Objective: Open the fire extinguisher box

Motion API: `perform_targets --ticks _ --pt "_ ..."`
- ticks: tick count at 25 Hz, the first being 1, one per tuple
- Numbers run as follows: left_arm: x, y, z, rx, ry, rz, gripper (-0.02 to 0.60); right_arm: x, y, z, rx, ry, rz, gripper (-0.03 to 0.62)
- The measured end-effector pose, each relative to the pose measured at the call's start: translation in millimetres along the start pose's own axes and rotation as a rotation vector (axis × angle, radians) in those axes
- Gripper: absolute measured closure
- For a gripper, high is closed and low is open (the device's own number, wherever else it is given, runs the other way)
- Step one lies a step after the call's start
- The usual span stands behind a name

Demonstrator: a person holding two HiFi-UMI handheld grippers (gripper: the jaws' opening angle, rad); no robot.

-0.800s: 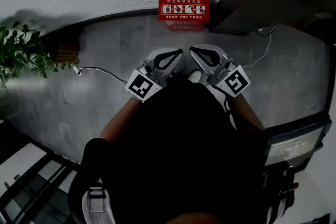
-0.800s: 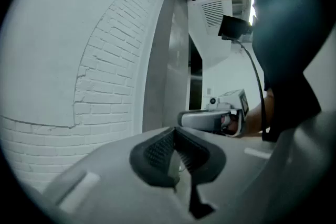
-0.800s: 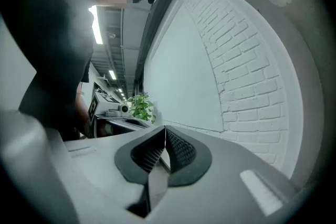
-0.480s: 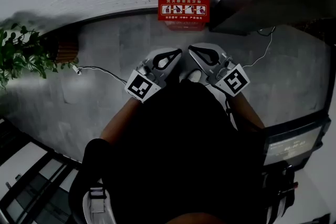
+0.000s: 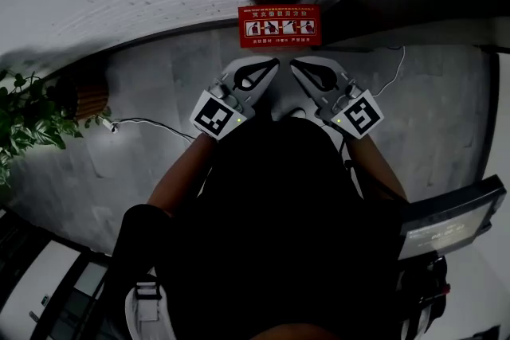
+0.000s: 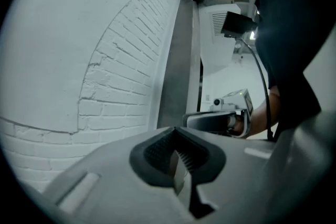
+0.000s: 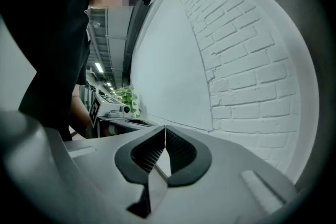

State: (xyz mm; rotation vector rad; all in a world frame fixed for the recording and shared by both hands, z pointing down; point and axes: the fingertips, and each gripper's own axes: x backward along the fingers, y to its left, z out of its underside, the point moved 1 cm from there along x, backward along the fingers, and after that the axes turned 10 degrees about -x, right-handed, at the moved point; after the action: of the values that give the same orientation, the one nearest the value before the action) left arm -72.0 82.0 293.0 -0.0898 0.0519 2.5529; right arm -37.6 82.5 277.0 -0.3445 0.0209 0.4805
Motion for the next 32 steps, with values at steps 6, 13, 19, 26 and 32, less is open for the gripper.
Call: perform_targets --ticks 6,13,19,26,32 --pt "-17.1 67.0 36.9 0.031 0.018 0.044 0.58 -41.0 -65.5 15.4 -0.035 0.026 0.123 0.583" --pt "-50.4 68.5 97.9 0.083 0.086 0.036 0.58 -19.2 -161.8 102.0 -0.242 0.044 0.295 0.583" --pt "-86.0 68.2 165.8 0.124 0.173 0.015 0.58 10.4 -255.4 233.4 -0.607 0.062 0.535 0.582" --pt "-121.8 52.8 244.8 0.122 0.259 0.041 0.58 27.3 -283.6 380.6 -1.008 0.06 0.625 0.557" --pt "-134.5 35.4 290.0 0.155 0.316 0.065 0.58 29.7 -299.6 461.7 -1.238 0.004 0.662 0.464"
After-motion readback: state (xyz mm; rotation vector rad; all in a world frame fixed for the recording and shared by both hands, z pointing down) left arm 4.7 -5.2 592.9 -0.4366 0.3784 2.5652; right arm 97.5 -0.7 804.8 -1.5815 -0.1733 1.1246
